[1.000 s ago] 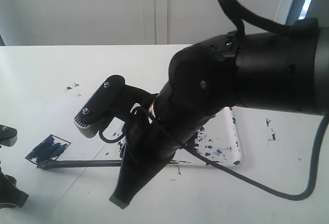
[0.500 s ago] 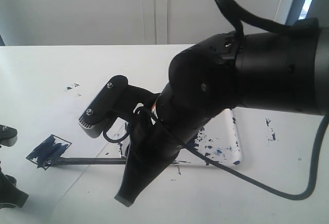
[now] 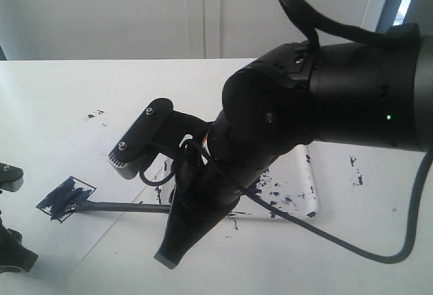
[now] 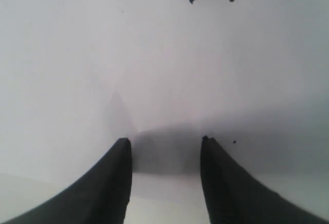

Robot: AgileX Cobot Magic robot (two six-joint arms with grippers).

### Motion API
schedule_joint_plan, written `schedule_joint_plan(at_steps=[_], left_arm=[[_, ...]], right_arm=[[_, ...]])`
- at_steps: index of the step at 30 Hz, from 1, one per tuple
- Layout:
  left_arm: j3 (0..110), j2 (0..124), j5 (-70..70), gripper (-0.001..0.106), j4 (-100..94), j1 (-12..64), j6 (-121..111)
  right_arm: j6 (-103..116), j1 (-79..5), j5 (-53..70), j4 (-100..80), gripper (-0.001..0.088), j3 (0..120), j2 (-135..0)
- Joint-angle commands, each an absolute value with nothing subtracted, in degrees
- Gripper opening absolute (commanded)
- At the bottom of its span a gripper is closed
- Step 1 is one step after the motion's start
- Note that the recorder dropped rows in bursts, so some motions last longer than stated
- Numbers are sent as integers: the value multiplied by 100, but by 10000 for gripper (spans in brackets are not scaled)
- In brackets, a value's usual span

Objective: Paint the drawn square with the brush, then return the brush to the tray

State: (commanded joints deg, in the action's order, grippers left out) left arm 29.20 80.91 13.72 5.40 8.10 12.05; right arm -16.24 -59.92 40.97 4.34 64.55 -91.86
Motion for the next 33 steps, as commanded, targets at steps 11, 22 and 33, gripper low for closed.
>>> schedule_joint_plan(at_steps=[11, 22, 33], left_arm=[[2941, 7881, 1595, 478, 730, 810, 1231], [2941, 7881, 1635, 510, 1765, 810, 2402], [2919, 8353, 1467, 510, 1542, 810, 2400]], right_arm=[[-1624, -5992, 4050, 434, 0, 6455, -9186], [-1624, -5992, 3875, 445, 0, 6455, -9084], [-1624, -5992, 4101, 503, 0, 6455, -8812]])
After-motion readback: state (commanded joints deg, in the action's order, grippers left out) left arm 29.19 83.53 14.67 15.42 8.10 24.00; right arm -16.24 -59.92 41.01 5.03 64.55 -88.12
